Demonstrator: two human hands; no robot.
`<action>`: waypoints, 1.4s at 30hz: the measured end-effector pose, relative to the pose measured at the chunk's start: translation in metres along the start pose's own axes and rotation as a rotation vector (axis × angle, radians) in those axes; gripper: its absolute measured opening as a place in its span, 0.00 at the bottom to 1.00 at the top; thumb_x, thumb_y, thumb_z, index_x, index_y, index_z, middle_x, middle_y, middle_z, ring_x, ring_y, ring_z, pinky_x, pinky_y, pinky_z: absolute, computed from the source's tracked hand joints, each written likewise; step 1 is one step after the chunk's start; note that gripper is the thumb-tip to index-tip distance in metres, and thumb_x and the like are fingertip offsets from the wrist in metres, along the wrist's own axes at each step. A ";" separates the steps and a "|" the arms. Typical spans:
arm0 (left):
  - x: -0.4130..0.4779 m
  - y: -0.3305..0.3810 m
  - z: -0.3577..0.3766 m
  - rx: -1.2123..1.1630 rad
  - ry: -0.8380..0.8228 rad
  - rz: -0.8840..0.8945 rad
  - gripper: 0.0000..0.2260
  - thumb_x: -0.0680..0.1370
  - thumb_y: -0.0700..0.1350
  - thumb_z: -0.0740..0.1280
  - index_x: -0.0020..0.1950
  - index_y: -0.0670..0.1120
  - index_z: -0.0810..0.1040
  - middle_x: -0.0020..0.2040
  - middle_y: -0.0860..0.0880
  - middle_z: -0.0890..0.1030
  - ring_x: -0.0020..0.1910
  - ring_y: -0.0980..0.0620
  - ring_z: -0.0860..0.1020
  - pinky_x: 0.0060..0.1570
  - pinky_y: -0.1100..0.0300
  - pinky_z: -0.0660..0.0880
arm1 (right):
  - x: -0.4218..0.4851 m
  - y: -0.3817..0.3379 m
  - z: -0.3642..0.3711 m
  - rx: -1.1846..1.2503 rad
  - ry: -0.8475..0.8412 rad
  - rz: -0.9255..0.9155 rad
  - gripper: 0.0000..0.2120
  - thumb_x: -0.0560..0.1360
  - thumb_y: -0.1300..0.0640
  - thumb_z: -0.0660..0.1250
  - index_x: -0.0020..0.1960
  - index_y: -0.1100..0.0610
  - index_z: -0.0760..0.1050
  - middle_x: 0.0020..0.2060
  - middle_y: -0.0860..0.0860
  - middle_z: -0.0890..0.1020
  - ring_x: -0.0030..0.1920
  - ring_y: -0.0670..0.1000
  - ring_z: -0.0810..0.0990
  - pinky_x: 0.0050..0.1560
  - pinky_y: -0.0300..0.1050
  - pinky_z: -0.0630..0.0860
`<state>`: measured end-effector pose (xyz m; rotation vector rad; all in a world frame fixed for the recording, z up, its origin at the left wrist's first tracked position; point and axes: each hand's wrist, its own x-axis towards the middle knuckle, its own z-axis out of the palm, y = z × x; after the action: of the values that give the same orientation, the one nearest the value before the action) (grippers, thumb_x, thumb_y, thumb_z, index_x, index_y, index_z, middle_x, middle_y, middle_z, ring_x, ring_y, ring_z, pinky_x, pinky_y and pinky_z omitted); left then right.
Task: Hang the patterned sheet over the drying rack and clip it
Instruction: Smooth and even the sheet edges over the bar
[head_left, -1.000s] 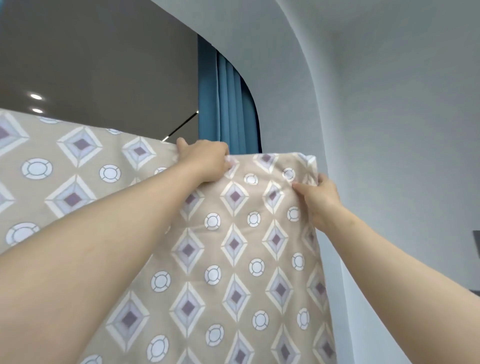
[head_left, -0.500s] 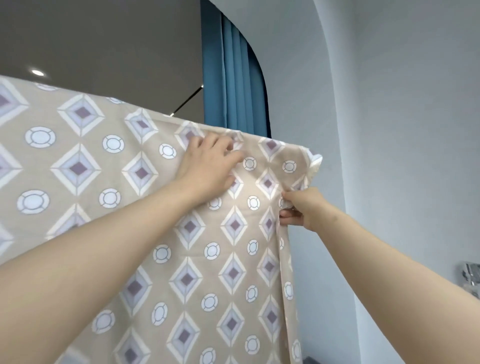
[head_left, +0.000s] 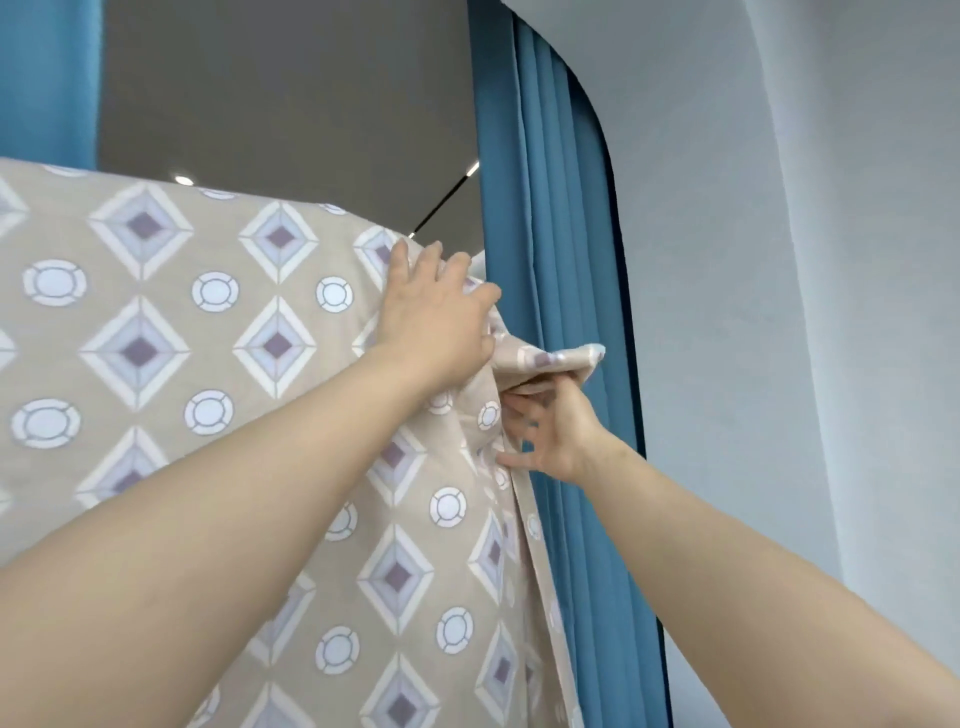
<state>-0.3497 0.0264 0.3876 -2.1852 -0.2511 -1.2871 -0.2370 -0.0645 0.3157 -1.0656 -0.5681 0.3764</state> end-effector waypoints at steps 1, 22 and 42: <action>0.003 -0.002 0.002 0.015 -0.017 -0.002 0.19 0.78 0.55 0.57 0.68 0.55 0.67 0.72 0.46 0.63 0.73 0.41 0.56 0.70 0.39 0.43 | 0.003 0.004 0.002 -0.056 0.008 0.049 0.20 0.79 0.39 0.52 0.52 0.53 0.74 0.55 0.53 0.79 0.57 0.56 0.76 0.57 0.63 0.73; 0.010 -0.053 0.003 -0.031 0.164 -0.114 0.16 0.81 0.50 0.51 0.61 0.51 0.75 0.62 0.51 0.75 0.69 0.47 0.63 0.71 0.42 0.42 | 0.013 -0.042 0.067 -0.038 -0.169 -0.202 0.24 0.80 0.41 0.49 0.56 0.57 0.77 0.49 0.55 0.82 0.49 0.55 0.81 0.47 0.47 0.77; -0.084 -0.034 0.009 -0.634 0.095 -0.435 0.13 0.77 0.53 0.60 0.58 0.49 0.68 0.57 0.49 0.69 0.56 0.47 0.72 0.43 0.56 0.66 | -0.040 -0.020 0.030 -0.575 0.213 -0.507 0.11 0.77 0.65 0.62 0.36 0.58 0.73 0.30 0.51 0.77 0.22 0.43 0.75 0.22 0.35 0.69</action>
<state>-0.4015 0.0696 0.3267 -2.6760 -0.3260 -1.9100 -0.2869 -0.0744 0.3345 -1.4341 -0.7493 -0.3662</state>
